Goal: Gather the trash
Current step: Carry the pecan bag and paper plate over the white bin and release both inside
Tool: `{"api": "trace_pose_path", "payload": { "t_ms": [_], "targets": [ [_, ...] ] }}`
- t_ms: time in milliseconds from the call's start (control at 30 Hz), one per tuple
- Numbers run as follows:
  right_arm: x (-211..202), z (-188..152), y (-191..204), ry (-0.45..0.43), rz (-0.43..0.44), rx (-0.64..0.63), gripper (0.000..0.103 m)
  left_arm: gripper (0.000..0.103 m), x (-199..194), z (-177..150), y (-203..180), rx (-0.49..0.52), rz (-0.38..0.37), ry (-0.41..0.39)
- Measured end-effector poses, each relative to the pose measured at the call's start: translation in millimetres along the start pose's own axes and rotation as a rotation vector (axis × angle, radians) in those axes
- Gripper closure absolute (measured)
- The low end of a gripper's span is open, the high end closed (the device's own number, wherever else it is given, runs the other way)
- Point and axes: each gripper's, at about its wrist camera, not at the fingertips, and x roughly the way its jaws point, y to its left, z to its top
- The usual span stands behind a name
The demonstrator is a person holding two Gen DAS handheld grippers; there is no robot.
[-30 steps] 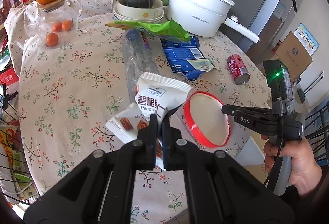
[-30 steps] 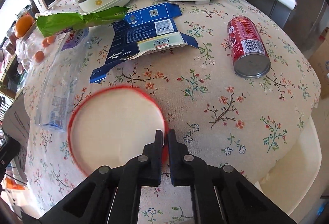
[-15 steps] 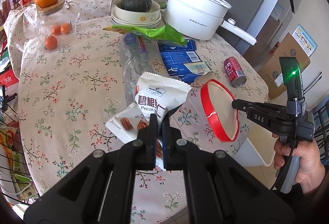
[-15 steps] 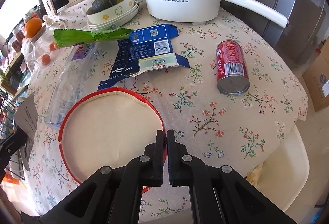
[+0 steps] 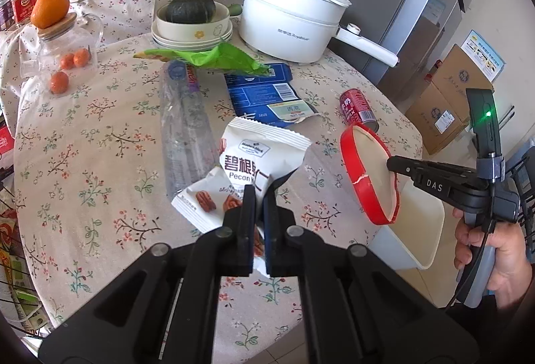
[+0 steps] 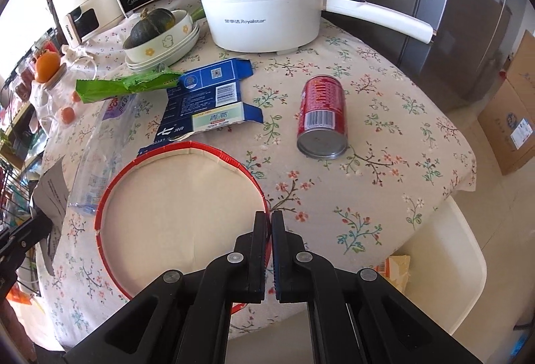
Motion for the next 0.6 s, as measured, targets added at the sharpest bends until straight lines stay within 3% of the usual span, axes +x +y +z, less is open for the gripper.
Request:
{"api": "trace_pose_path", "payload": {
  "t_ms": [600],
  "targets": [
    [-29, -33, -115, -0.004, -0.097, 0.122, 0.099, 0.098, 33, -3, -98, 0.147, -0.129, 0.030]
  ]
}}
